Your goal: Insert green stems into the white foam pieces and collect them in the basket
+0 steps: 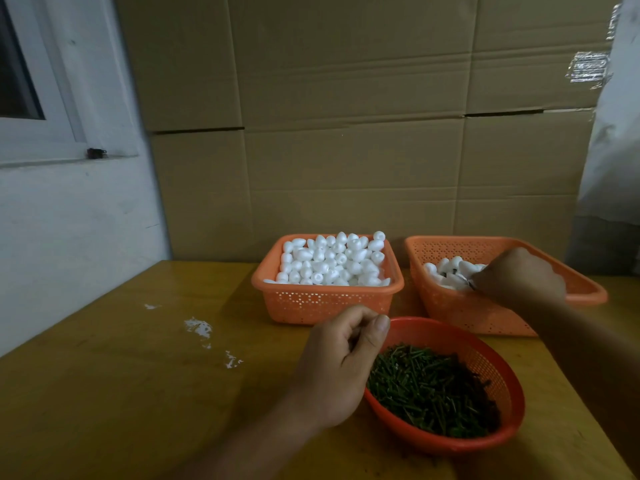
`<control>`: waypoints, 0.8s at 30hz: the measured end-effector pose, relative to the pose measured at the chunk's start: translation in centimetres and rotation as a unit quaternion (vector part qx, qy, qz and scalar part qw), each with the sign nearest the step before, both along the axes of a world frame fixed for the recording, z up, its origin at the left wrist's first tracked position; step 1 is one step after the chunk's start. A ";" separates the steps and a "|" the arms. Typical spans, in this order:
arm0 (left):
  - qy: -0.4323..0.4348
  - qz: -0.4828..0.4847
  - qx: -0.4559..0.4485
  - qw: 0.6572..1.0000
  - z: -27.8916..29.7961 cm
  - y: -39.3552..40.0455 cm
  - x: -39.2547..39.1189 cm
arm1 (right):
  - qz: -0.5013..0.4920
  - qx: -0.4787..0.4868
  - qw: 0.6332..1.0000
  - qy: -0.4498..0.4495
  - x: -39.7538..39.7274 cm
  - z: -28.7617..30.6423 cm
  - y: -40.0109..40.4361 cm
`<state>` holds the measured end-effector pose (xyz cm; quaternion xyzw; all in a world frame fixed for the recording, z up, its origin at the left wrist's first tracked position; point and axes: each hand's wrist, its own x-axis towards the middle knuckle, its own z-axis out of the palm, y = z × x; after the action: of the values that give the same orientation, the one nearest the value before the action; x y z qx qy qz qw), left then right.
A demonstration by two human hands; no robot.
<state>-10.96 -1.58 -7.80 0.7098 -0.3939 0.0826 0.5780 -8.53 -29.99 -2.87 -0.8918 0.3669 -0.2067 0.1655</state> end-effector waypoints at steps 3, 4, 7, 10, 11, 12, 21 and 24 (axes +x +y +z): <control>-0.004 -0.001 0.004 1.000 0.0 0.0 0.0 | 0.005 0.005 1.000 0.013 -0.3 0.2 0.2; -0.005 -0.001 0.004 1.000 -0.1 0.0 0.0 | 0.008 0.011 1.000 0.013 -0.4 0.2 0.2; -0.006 0.000 0.004 1.000 -0.1 0.1 0.2 | 0.023 0.011 1.000 -0.003 -1.0 0.2 0.4; -0.007 0.005 0.008 1.000 -0.1 0.1 0.2 | 0.057 -0.010 0.997 -0.056 -2.0 0.3 1.2; -0.007 0.006 0.008 1.000 -0.2 0.1 0.3 | 0.071 -0.010 0.994 -0.086 -2.3 0.4 1.6; -0.007 0.008 0.006 1.000 -0.2 0.1 0.3 | 0.086 -0.003 0.989 -0.116 -2.7 0.6 2.2; -0.013 0.041 -0.001 0.999 -0.1 0.1 0.7 | 0.226 0.075 0.940 -0.244 -7.7 0.5 8.5; -0.009 0.055 -0.005 0.998 -0.1 0.5 1.2 | 0.259 0.066 0.941 -0.207 -8.6 -1.1 9.5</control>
<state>-9.76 -1.12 -7.86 0.7269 -0.3587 0.1225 0.5726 -17.13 -20.48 -3.93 -0.8807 0.0934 -0.3119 0.3440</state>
